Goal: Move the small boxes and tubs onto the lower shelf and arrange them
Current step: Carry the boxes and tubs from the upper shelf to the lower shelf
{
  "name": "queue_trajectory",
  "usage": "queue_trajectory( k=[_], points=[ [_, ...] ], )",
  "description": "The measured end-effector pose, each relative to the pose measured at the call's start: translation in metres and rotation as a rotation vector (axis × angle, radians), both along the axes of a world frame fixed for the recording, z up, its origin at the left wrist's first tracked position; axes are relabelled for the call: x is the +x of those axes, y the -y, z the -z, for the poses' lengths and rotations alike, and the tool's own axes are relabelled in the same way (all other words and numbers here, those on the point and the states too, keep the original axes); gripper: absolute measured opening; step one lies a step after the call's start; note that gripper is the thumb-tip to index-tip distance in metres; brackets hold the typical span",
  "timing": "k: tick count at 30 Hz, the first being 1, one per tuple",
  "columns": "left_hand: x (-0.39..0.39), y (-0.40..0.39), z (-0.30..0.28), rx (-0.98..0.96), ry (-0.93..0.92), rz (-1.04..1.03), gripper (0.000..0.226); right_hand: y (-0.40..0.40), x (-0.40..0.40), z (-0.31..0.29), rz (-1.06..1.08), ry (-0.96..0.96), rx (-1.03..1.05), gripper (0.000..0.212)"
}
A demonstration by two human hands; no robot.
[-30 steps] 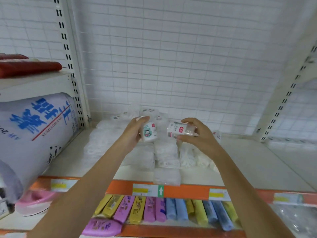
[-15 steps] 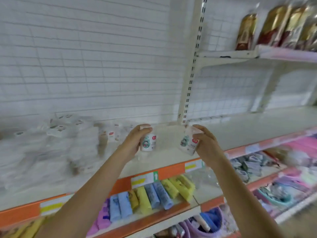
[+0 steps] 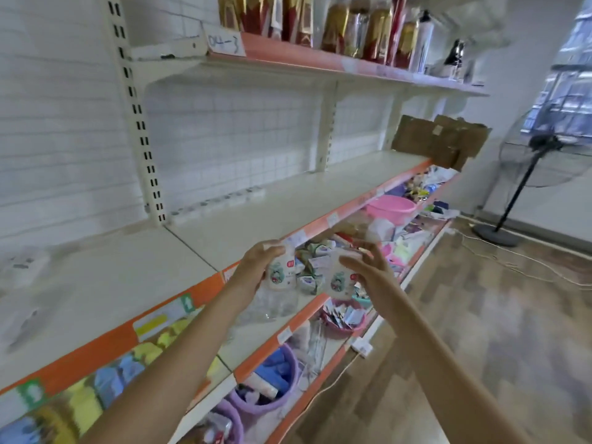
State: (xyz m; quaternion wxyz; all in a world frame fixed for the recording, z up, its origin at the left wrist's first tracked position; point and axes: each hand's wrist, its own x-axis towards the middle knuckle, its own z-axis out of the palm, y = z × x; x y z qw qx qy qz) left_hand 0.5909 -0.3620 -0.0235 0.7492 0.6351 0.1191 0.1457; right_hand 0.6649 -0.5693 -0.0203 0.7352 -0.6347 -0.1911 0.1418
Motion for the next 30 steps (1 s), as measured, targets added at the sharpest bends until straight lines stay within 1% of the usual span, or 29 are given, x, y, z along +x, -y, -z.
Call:
queue_trajectory(
  k=[1,4,7,9,11,12,14,17,19,20,22,24,27,29,30],
  points=[
    [0.014,0.004,0.003,0.019,-0.012,0.013,0.065,0.008,0.008,0.001,0.017,0.001,-0.018,0.054],
    [0.059,0.012,0.012,0.065,-0.038,0.054,0.059,0.025,0.040,0.007,0.080,0.001,-0.050,0.043],
    [0.107,0.017,0.015,0.118,-0.060,0.104,0.066,0.033,0.082,0.012,0.126,0.022,-0.063,0.033],
    [0.141,0.017,0.013,0.158,-0.057,0.117,0.063,0.035,0.115,0.013,0.151,0.026,-0.068,0.034],
    [0.177,0.015,0.009,0.159,-0.049,0.125,0.052,0.033,0.151,0.011,0.161,0.037,-0.059,0.038],
    [0.196,0.014,0.007,0.157,-0.034,0.131,0.050,0.031,0.169,0.008,0.162,0.044,-0.062,0.039],
    [0.235,0.007,0.003,0.182,-0.024,0.130,0.058,0.025,0.206,0.002,0.150,0.059,-0.086,0.041],
    [0.289,-0.008,-0.006,0.196,-0.008,0.114,0.048,0.011,0.261,-0.011,0.110,0.092,-0.110,0.042],
    [0.319,-0.022,-0.011,0.196,-0.011,0.092,0.052,-0.001,0.294,-0.017,0.101,0.100,-0.121,0.046],
    [0.330,-0.029,-0.012,0.199,-0.018,0.074,0.051,-0.008,0.310,-0.019,0.096,0.102,-0.127,0.048],
    [0.350,-0.044,-0.012,0.214,-0.044,0.031,0.037,-0.023,0.339,-0.019,0.078,0.118,-0.156,0.051],
    [0.368,-0.062,-0.009,0.227,-0.074,-0.016,0.031,-0.041,0.366,-0.018,0.049,0.124,-0.180,0.050],
    [0.390,-0.089,-0.008,0.260,-0.098,-0.088,0.037,-0.074,0.406,-0.017,-0.025,0.124,-0.185,0.047],
    [0.403,-0.108,-0.006,0.283,-0.118,-0.155,0.045,-0.100,0.432,-0.017,-0.090,0.120,-0.184,0.047],
    [0.408,-0.119,-0.005,0.302,-0.131,-0.200,0.046,-0.114,0.445,-0.016,-0.124,0.113,-0.185,0.048]
  ],
)
